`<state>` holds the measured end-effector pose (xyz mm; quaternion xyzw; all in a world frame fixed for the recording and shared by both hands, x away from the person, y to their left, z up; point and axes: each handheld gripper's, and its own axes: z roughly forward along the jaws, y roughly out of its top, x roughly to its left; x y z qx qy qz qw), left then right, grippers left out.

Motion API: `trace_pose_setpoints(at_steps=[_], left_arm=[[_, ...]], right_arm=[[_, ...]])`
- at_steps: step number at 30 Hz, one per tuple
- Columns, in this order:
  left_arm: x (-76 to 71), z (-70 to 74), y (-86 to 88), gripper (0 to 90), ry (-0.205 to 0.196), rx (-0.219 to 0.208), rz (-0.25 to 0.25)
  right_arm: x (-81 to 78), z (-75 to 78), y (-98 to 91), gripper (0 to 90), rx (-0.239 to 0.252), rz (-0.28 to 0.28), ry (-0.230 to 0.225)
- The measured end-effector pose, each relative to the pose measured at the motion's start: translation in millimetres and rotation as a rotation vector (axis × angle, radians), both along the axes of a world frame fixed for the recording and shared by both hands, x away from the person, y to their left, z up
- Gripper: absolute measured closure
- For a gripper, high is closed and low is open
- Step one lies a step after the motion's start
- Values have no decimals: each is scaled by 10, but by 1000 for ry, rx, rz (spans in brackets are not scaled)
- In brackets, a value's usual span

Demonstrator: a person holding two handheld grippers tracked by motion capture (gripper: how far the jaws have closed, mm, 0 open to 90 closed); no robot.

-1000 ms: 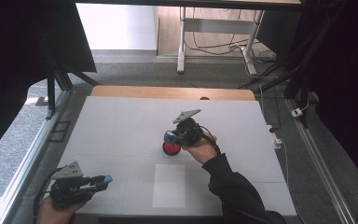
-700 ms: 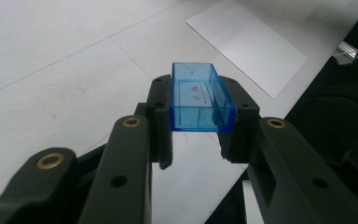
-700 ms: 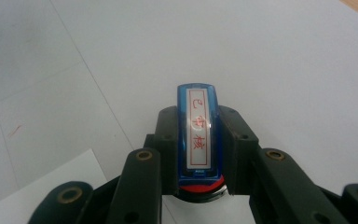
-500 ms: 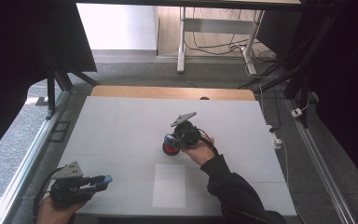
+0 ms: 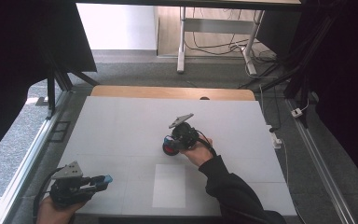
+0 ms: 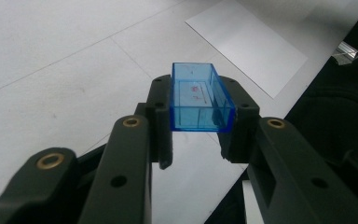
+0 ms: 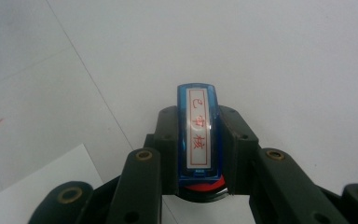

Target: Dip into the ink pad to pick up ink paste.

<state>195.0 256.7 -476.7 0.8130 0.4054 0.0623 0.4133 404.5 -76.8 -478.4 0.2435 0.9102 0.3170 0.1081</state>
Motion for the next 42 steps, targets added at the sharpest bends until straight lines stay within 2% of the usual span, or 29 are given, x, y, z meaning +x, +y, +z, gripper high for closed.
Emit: trace_pose_setpoints(at_steps=[6, 8, 12, 21, 23, 27, 32, 35, 42], left_arm=[[1, 0, -3, 682, 1, 3, 0], [0, 0, -3, 682, 2, 2, -1], [0, 0, -3, 682, 3, 2, -2], [8, -3, -1, 682, 10, -1, -4], [9, -3, -3, 682, 10, 3, -5], [10, -3, -5, 682, 11, 4, -6], [10, -3, -7, 682, 12, 6, -5], [10, -4, -7, 682, 14, 6, -3], [10, -6, 3, 682, 16, -1, -1]], right_arm=[[-89, 9, 99, 717, -78, 23, -74], [-101, 8, 114, 717, -84, 20, -77], [-62, 1, 77, 718, -54, 10, -50], [79, -36, -78, 718, 71, -31, 65], [93, -44, -93, 718, 88, -35, 77], [73, -39, -77, 718, 71, -32, 61], [-15, -28, 5, 718, 13, -20, -8], [-21, -24, 11, 717, 7, -20, -10], [18, -27, -33, 715, 32, -5, 8]])
